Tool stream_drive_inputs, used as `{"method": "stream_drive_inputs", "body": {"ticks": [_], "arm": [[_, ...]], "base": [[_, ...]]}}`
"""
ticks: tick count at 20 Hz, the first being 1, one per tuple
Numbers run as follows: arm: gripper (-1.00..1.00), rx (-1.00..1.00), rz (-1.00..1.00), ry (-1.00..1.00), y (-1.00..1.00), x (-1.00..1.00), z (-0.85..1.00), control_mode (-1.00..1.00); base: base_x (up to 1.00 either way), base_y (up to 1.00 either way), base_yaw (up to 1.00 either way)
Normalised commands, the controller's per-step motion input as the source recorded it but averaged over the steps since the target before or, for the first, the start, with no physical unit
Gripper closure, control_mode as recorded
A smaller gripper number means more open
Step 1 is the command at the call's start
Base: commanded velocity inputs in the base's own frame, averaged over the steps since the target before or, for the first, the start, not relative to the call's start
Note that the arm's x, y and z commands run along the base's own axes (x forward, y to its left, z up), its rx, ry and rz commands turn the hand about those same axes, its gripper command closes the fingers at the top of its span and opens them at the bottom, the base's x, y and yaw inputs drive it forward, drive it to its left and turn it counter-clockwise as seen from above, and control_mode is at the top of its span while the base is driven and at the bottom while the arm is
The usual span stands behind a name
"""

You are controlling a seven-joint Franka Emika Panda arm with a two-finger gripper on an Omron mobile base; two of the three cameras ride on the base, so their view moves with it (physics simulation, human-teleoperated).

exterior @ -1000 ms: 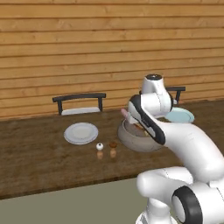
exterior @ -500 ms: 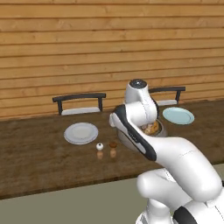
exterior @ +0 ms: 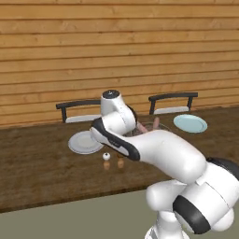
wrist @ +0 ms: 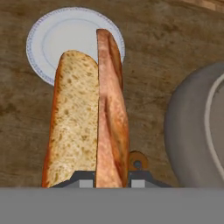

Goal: Place one bun and one sausage from the bowl on each plate.

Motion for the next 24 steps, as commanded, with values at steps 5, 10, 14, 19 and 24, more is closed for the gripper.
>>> {"method": "stream_drive_inputs", "body": {"ticks": [5,10,14,19,24], "arm": [[1.0,-0.05,0.0,0.15,0.32,0.34,-0.26,-1.0],[1.0,-0.02,0.0,0.15,0.38,0.44,-0.2,-1.0],[1.0,0.0,0.0,0.03,0.16,0.43,-0.22,-1.0],[1.0,0.0,0.0,0.0,0.01,0.23,-0.36,-1.0],[1.0,0.0,0.0,0.0,0.03,0.12,-0.36,-1.0]], "base": [[0.0,0.0,0.0],[0.0,0.0,0.0],[0.0,0.0,0.0],[0.0,0.0,0.0],[0.0,0.0,0.0]]}}
